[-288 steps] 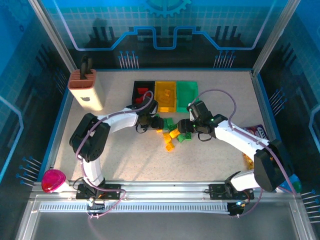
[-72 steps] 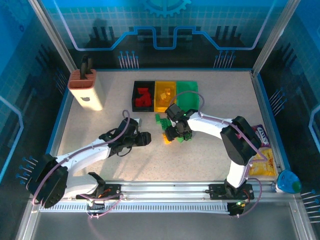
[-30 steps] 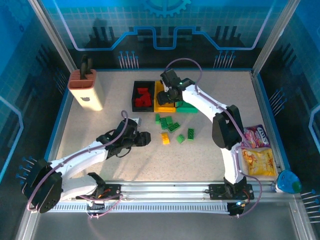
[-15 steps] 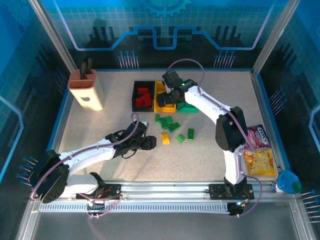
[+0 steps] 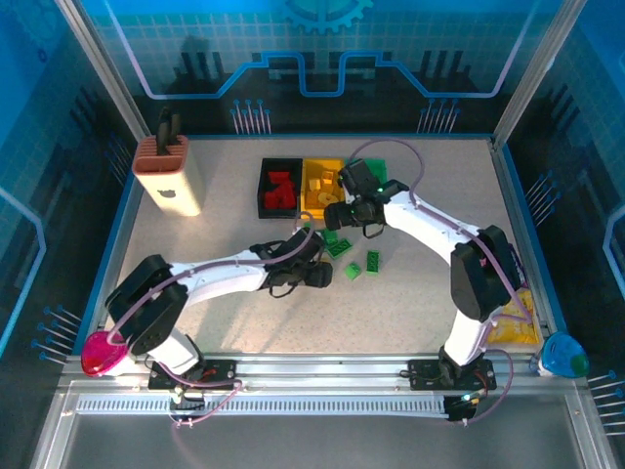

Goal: Sort the legos into containers by color
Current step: Place the lego in the container, then pick up the lego from the center of the table.

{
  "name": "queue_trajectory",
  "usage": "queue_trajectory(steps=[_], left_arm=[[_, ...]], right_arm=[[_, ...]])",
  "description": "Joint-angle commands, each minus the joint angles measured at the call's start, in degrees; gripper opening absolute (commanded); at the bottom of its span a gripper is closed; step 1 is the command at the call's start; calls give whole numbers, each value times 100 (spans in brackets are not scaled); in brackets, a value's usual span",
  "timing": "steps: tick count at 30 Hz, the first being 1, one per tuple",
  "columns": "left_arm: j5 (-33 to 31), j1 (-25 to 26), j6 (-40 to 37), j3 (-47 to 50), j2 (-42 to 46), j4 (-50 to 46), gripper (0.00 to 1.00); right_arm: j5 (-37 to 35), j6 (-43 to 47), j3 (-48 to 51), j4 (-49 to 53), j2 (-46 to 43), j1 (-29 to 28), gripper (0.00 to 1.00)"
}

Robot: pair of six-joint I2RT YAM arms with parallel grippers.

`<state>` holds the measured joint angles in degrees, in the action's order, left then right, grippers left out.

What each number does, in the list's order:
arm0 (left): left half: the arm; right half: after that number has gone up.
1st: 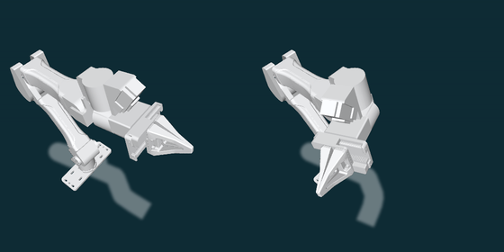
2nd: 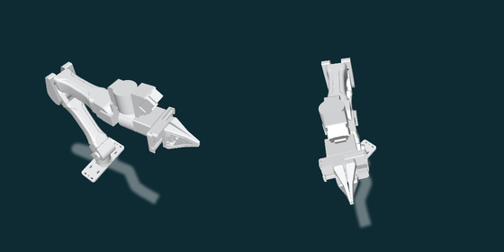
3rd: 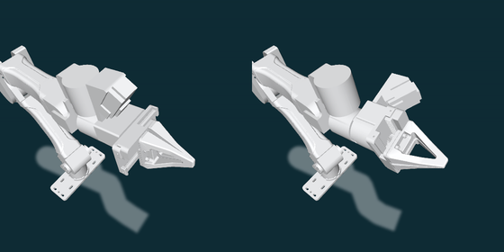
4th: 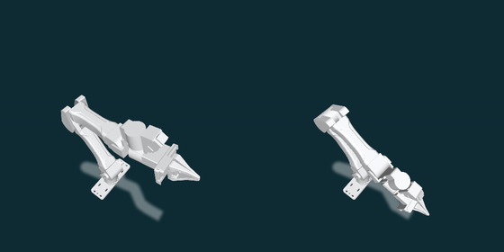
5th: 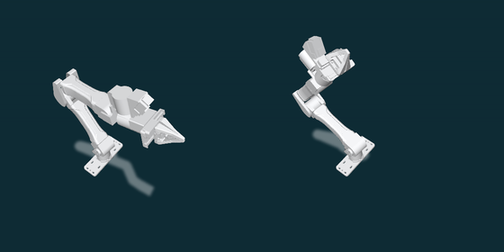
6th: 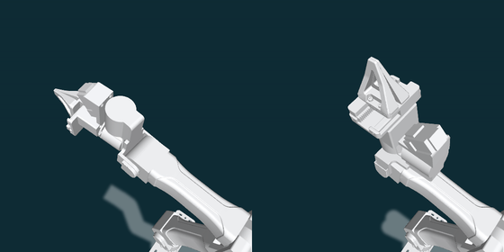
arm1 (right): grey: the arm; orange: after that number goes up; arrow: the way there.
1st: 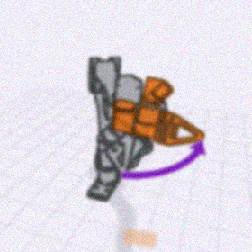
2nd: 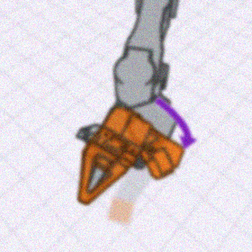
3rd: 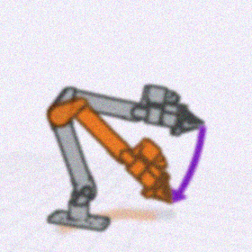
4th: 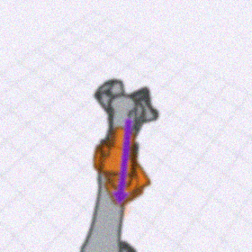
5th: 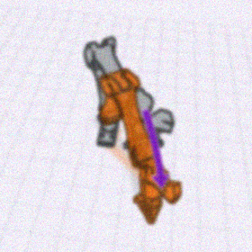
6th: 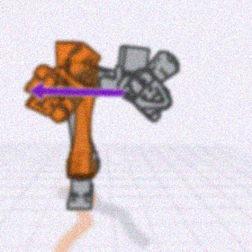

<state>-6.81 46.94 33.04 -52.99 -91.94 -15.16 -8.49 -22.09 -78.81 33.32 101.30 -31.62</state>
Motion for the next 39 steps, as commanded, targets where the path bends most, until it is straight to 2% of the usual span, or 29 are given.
queue_trajectory(steps=[1, 12, 19, 23, 31, 35, 39], left_arm=[[-163, 52, 111, -392, -355, -422, 61], [-443, 72, 211, -1379, -1344, -1089, 59], [-696, 121, 20, -1930, -1822, -1708, 47], [-1024, 193, -119, -2030, -1723, -1965, 36], [-1226, 152, -359, -2177, -1140, -2199, 32], [-1158, -126, -610, -2472, -803, -2104, 33], [-883, -583, -865, -2967, -859, -1979, 33]], right_arm=[[136, -178, 318, -292, -338, 110, 86], [321, -330, 1139, -711, -694, 295, 86], [413, -367, 1513, -928, -872, 472, 85], [449, -396, 1750, -1035, -1016, 576, 85], [507, -467, 2156, -1171, -1347, 744, 85], [501, -522, 2359, -1223, -1518, 756, 85], [550, -596, 2580, -1223, -1676, 753, 84]])
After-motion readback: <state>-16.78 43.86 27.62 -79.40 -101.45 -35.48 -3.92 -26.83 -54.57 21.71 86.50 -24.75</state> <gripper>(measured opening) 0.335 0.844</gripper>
